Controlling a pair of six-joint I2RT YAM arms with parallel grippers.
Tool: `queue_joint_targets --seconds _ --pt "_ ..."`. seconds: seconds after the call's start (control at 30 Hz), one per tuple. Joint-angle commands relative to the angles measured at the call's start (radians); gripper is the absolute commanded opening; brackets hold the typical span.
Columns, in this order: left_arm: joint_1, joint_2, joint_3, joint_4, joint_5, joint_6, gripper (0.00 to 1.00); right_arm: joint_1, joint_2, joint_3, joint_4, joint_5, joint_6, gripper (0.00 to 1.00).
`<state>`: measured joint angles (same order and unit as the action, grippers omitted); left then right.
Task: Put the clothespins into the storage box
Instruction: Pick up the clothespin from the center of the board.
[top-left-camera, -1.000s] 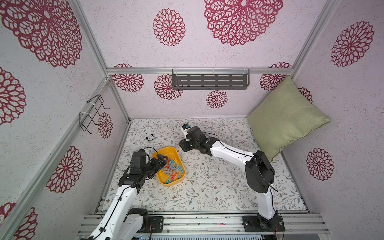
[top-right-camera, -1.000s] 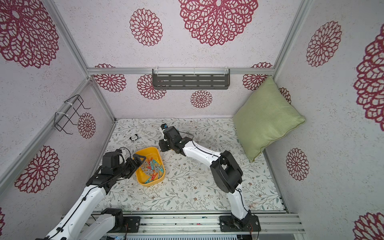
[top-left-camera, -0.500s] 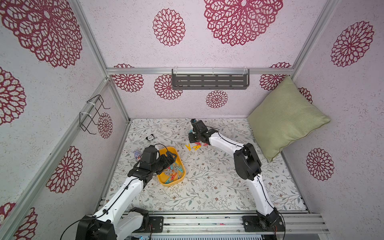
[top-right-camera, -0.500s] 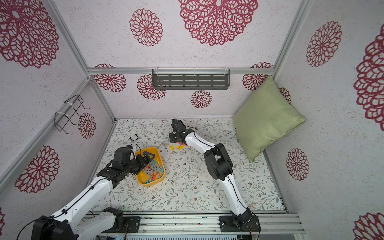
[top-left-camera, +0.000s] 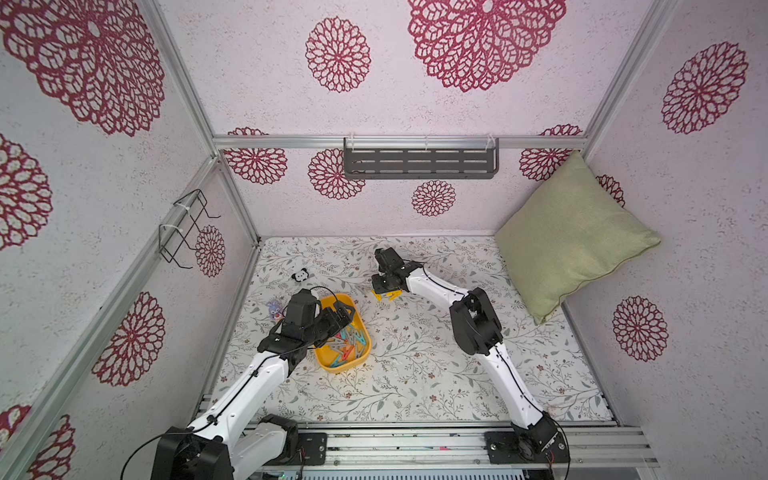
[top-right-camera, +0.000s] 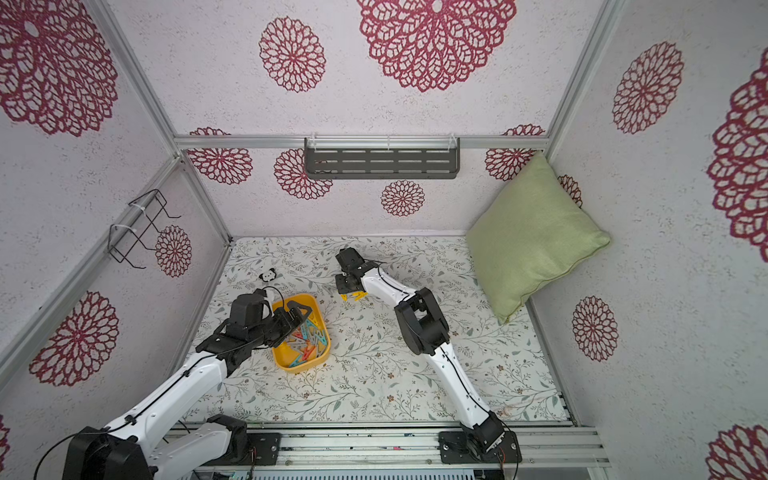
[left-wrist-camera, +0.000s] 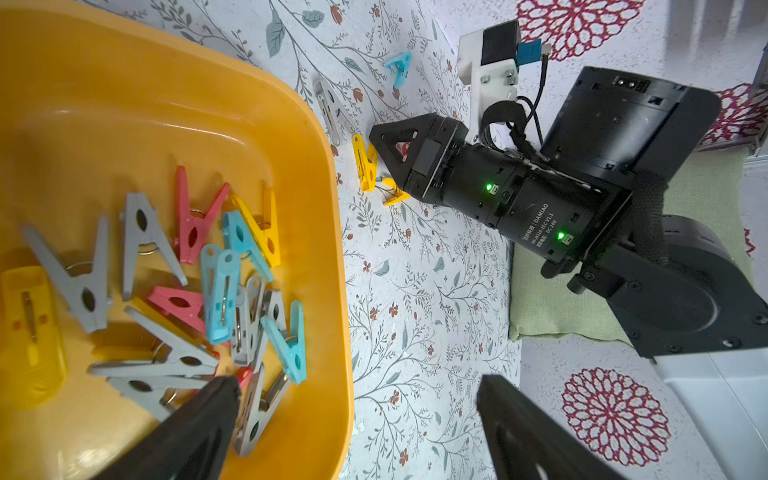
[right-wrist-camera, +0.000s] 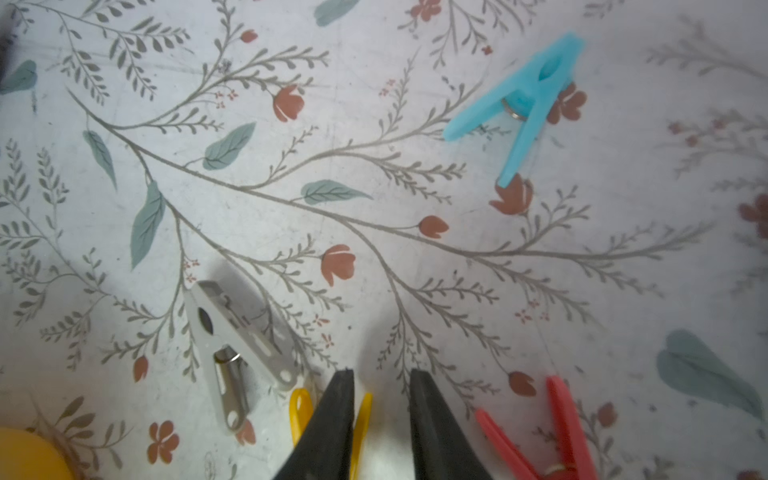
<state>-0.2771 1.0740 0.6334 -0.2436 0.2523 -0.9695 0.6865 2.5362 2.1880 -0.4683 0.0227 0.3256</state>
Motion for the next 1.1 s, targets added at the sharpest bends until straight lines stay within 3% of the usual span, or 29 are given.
queue_joint_targets --seconds 0.0,0.2,0.57,0.83,1.07 --pt "-0.01 0.004 -0.004 0.03 -0.006 0.003 0.97 0.001 0.006 0.023 -0.023 0.006 -0.012 0.22" --pt "-0.011 -0.004 -0.007 0.029 -0.007 -0.001 0.97 0.004 -0.014 0.0 -0.015 0.003 -0.01 0.09" --pt "0.003 -0.08 0.012 -0.073 -0.074 0.047 0.97 0.041 -0.186 -0.104 0.042 -0.023 -0.008 0.06" --pt "0.104 -0.149 0.025 -0.158 -0.043 0.088 0.97 0.112 -0.32 -0.188 0.081 -0.045 -0.012 0.06" --pt "0.249 -0.217 0.015 -0.23 0.001 0.127 0.97 0.188 -0.364 -0.215 0.105 -0.109 -0.004 0.06"
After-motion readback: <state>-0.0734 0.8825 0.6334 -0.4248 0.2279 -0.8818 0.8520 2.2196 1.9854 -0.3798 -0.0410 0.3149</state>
